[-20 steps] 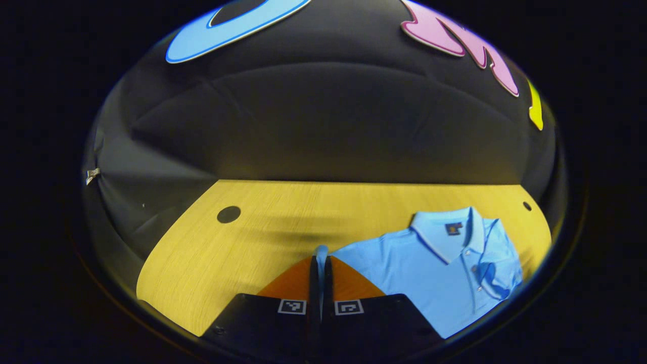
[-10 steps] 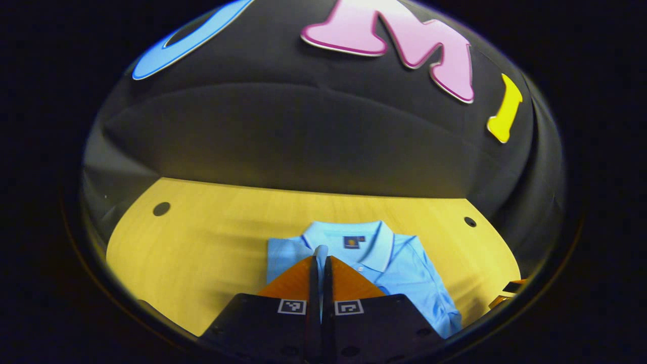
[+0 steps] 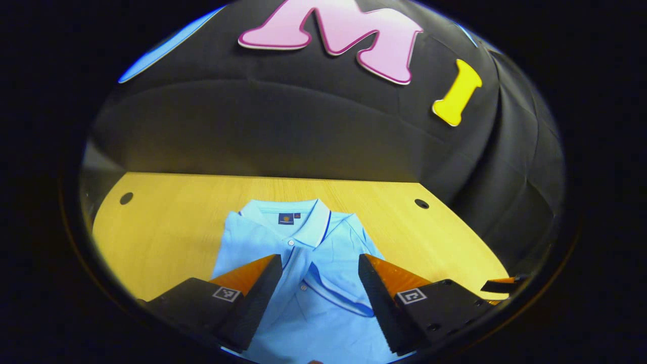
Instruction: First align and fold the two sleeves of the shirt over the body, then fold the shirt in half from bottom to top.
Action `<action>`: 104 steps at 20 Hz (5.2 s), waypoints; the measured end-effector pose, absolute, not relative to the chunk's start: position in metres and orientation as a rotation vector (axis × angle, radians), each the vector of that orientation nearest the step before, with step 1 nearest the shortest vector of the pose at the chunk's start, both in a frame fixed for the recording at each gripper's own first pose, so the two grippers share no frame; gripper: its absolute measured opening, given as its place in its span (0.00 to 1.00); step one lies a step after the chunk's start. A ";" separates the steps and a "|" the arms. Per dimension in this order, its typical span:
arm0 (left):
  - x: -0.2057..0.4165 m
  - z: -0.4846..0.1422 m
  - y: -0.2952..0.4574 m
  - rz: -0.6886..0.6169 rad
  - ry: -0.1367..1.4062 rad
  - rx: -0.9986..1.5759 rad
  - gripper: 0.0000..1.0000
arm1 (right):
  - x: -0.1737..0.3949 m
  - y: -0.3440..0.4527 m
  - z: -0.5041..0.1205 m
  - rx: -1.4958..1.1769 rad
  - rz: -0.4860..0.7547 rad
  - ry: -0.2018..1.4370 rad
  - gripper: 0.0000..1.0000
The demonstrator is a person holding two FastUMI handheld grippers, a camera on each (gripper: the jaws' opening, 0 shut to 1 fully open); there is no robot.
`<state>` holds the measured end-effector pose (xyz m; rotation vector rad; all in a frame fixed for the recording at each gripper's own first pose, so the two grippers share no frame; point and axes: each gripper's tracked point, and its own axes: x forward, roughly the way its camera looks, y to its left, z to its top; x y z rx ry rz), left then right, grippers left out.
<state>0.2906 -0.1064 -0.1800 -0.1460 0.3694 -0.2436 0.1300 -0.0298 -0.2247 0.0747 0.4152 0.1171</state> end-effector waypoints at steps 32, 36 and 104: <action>-0.055 -0.340 -0.030 -0.084 0.744 -0.042 0.84 | -0.086 0.048 -0.330 -0.102 0.192 0.735 0.74; -0.048 -0.335 -0.052 -0.130 0.741 -0.078 0.31 | -0.083 0.056 -0.332 -0.085 0.204 0.757 0.15; 0.430 -0.137 0.028 0.033 0.329 -0.174 0.96 | 0.409 0.117 -0.157 -0.046 0.282 0.380 0.77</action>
